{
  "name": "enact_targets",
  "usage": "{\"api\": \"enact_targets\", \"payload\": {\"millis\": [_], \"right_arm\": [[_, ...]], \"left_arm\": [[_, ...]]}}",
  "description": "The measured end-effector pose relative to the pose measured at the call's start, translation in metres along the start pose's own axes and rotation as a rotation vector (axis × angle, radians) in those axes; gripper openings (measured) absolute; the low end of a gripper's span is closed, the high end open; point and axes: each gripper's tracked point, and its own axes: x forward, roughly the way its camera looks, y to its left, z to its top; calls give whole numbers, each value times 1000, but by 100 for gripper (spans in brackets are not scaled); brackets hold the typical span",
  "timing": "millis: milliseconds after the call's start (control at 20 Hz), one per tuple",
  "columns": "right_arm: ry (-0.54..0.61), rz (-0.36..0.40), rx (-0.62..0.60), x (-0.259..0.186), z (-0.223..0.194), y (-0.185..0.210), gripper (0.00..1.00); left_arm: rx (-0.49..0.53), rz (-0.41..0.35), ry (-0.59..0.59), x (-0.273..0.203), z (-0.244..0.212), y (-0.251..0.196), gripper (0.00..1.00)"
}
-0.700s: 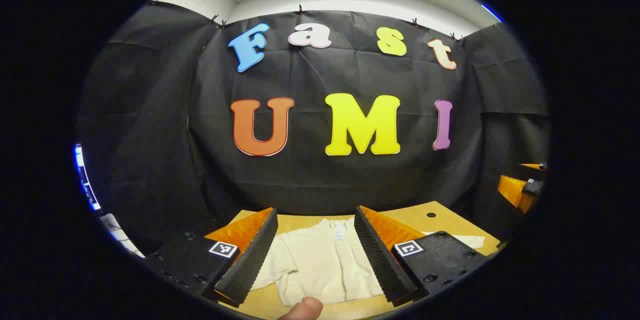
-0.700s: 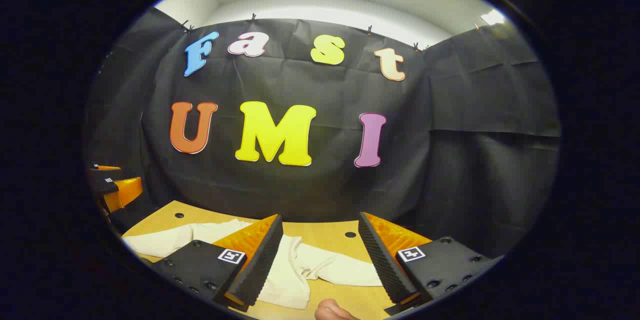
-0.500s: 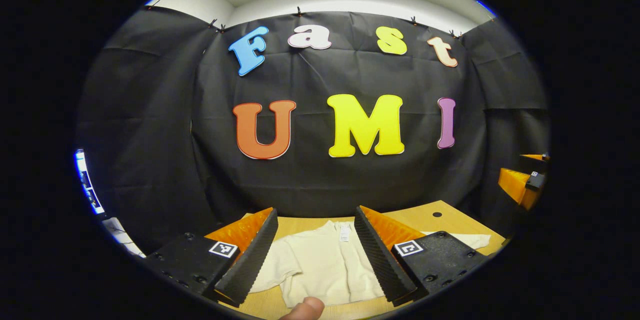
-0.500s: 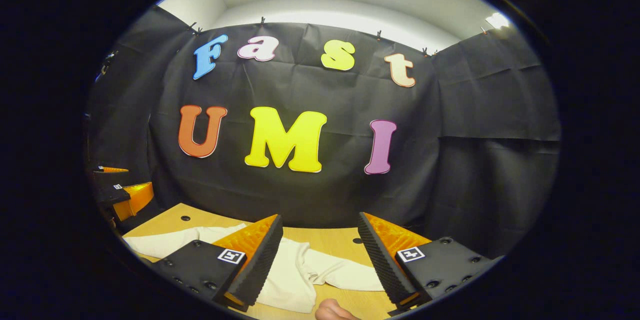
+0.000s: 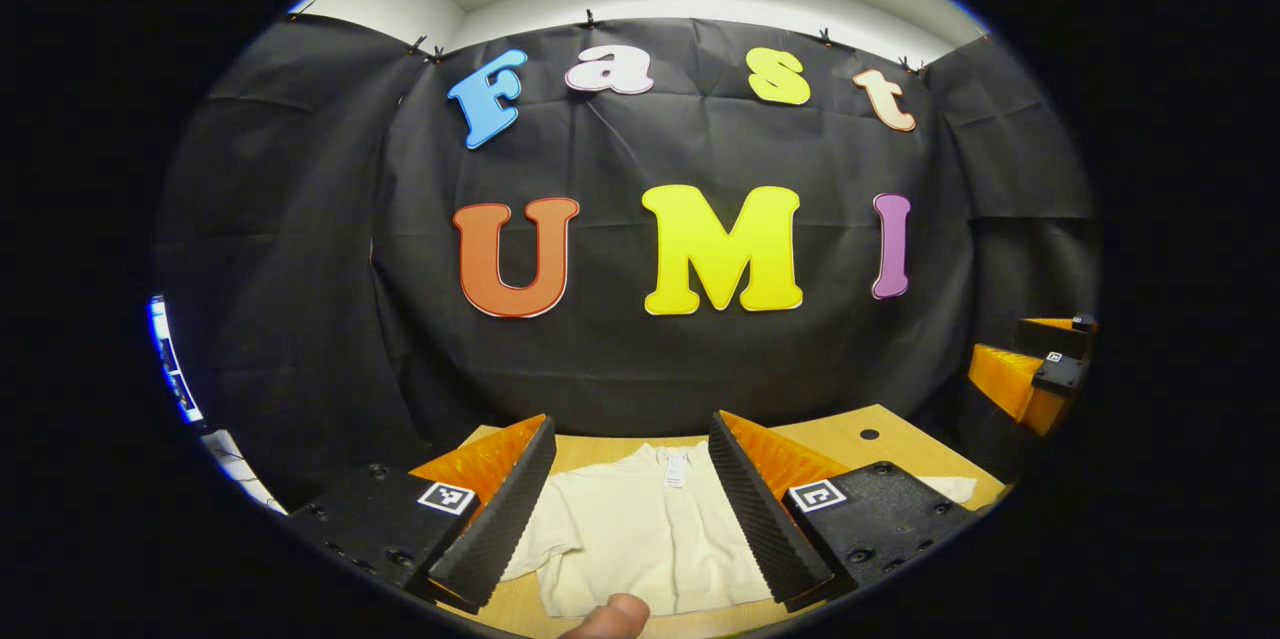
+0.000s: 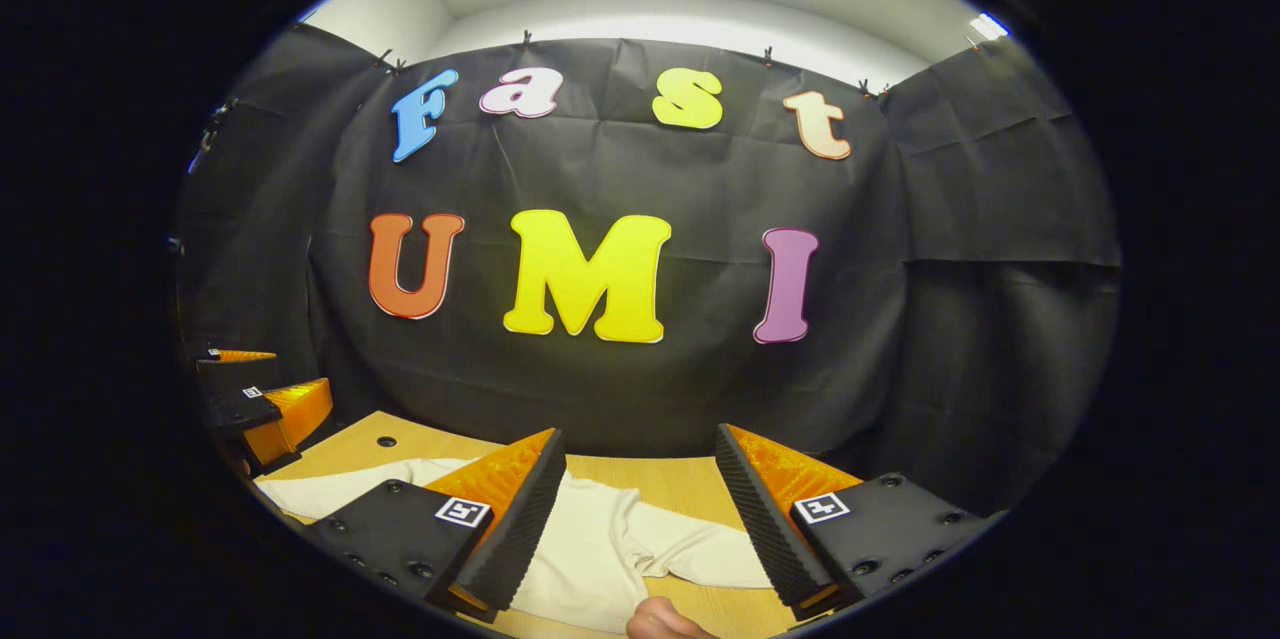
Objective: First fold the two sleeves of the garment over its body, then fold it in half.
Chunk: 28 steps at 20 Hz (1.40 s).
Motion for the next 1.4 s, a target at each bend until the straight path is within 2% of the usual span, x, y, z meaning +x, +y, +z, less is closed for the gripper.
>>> {"api": "enact_targets", "payload": {"millis": [250, 300, 350, 400, 450, 600, 750, 900, 1000, 1200, 1400], "right_arm": [[12, 22, -4, 10, -5, -6, 94], [15, 17, -2, 11, -6, -11, 94], [18, 10, 5, 13, -7, -15, 92], [23, 4, 14, 15, -9, -20, 94], [29, -4, 17, 18, -10, -25, 93], [38, -42, 23, 28, -17, -45, 94], [71, -128, 50, 47, -35, -86, 94], [128, -254, 57, 61, -67, -140, 94], [174, -310, 75, 64, -94, -167, 94], [306, -423, 70, 61, -171, -225, 94], [473, -477, 49, 56, -257, -270, 94]], "left_arm": [[1, 14, -6, 4, 1, -8, 98], [-1, 15, -5, 5, 1, -9, 92], [-5, 15, -5, 4, 1, -10, 98], [-6, 14, 0, 6, -1, -13, 92], [-6, 16, 4, 7, 0, -13, 97], [-1, 27, 1, 8, 0, -15, 98], [6, 42, 1, 10, 0, -16, 98], [8, 51, 7, 10, 0, -20, 98], [16, 58, 8, 9, 2, -22, 98], [43, 102, -1, 9, 9, -21, 98], [39, 156, -5, 9, 13, -25, 98]]}}
